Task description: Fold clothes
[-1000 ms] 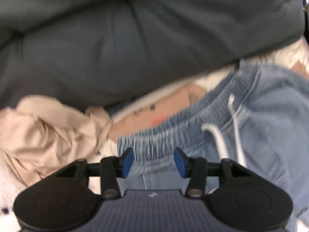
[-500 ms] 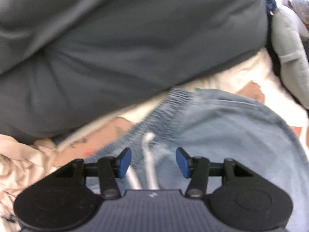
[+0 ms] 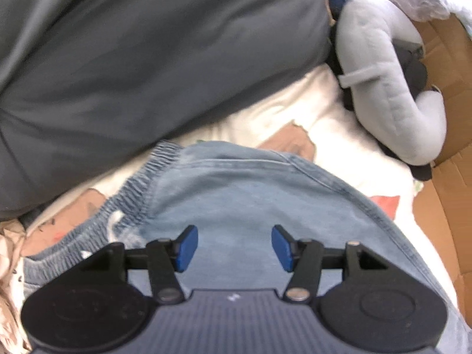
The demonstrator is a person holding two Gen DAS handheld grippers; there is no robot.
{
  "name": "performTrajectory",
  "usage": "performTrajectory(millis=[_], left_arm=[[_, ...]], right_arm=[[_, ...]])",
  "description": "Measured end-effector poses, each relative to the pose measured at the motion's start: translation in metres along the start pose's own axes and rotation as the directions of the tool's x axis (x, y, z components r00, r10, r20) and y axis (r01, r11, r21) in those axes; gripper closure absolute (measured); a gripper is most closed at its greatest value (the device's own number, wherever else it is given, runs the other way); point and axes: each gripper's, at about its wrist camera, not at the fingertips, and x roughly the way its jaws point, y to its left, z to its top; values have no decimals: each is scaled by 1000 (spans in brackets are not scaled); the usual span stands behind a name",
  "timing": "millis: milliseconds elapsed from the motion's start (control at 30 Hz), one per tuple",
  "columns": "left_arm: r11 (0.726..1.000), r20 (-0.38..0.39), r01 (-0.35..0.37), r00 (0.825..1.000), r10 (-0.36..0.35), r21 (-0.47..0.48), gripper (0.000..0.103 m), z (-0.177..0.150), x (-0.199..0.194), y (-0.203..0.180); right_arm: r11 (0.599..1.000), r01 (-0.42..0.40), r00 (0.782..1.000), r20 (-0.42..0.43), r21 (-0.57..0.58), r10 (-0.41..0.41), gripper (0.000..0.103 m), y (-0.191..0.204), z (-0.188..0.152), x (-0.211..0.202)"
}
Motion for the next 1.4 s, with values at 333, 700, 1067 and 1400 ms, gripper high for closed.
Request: performTrajectory(millis=[333, 700, 1067, 1400], left_arm=[[998, -78, 54, 995, -57, -41, 41, -24, 18, -43], [989, -165, 49, 984, -72, -141, 41, -50, 71, -64], [980, -151, 21, 987, -51, -198, 40, -31, 106, -51], [971, -85, -16, 996, -4, -237, 45, -1, 107, -20]], right_arm=[[995, -64, 997, 40, -81, 67, 50, 25, 48, 33], [994, -46, 999, 14, -95, 48, 49, 48, 63, 93], [990, 32, 997, -60, -134, -41, 49, 38, 55, 135], [990, 33, 997, -62, -134, -41, 50, 36, 53, 137]])
